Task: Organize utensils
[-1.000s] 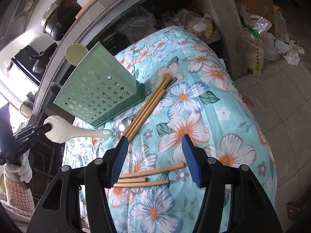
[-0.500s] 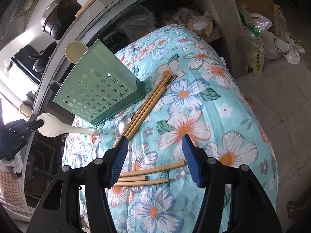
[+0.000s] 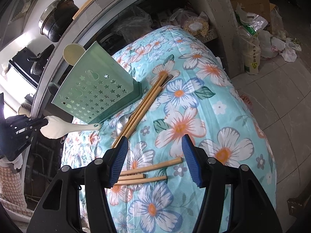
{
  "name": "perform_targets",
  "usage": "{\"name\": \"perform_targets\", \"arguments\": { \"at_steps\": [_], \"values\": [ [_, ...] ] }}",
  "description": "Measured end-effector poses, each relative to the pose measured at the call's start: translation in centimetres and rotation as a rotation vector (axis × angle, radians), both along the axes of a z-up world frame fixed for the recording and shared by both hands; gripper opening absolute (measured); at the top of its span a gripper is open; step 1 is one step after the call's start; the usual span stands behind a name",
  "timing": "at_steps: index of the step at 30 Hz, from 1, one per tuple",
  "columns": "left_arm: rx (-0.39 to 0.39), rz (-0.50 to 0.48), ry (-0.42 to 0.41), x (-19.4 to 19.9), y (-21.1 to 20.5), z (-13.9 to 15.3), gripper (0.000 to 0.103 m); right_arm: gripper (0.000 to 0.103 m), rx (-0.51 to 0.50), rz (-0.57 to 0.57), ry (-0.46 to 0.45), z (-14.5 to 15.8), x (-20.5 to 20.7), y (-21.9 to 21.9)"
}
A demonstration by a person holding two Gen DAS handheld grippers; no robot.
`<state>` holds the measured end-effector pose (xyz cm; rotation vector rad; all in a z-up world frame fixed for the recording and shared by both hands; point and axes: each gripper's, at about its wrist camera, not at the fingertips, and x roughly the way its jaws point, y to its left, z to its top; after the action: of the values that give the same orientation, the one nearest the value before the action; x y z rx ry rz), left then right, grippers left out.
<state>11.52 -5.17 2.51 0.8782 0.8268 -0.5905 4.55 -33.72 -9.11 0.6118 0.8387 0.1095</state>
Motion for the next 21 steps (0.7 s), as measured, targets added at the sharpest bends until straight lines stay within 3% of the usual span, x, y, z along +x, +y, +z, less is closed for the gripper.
{"name": "perform_targets", "arguments": {
  "at_steps": [11, 21],
  "values": [
    [-0.096, 0.044, 0.011, 0.6, -0.3, -0.2, 0.003, 0.056, 0.006, 0.014, 0.005, -0.3, 0.2, 0.3],
    [-0.227, 0.092, 0.031, 1.5, -0.3, -0.6, 0.005, 0.056, 0.001, 0.012, 0.013, -0.3, 0.2, 0.4]
  ]
}}
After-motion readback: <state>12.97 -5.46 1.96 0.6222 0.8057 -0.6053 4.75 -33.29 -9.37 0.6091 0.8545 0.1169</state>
